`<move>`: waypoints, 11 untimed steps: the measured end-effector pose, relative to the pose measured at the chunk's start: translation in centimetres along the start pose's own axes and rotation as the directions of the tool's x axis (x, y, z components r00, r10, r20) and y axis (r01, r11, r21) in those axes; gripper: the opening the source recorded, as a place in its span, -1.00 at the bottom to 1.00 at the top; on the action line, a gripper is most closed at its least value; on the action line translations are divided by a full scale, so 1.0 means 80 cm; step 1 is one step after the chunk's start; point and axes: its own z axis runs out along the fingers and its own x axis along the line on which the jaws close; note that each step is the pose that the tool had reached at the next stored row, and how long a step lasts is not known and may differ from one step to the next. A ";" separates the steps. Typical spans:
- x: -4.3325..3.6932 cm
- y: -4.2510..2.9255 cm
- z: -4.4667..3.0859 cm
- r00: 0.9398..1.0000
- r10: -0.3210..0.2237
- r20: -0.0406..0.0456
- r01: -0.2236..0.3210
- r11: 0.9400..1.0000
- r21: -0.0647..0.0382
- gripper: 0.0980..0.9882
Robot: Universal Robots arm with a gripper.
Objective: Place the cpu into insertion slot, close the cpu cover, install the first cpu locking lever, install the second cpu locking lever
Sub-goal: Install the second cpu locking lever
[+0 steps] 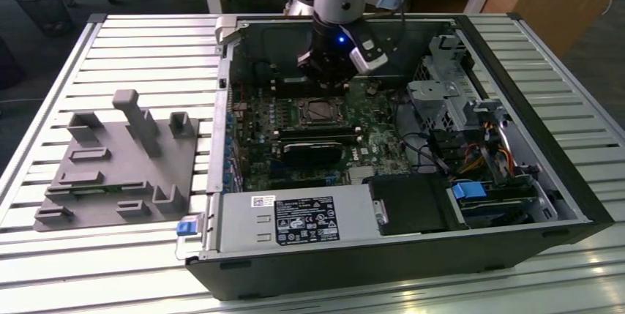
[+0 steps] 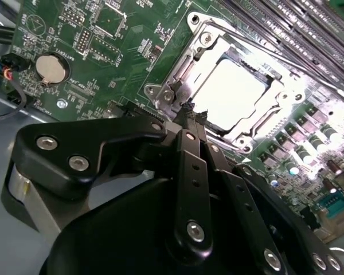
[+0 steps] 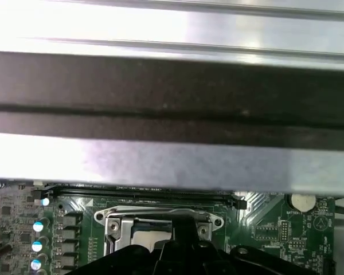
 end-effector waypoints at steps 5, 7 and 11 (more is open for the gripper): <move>0.000 0.0002 -0.0136 1.000 0.000 0.000 0.000 1.000 0.000 -0.98; 0.000 0.0003 -0.0197 1.000 0.000 0.000 0.000 1.000 0.000 -0.98; 0.000 -0.0015 -0.0244 1.000 0.000 0.000 0.000 1.000 0.000 -0.98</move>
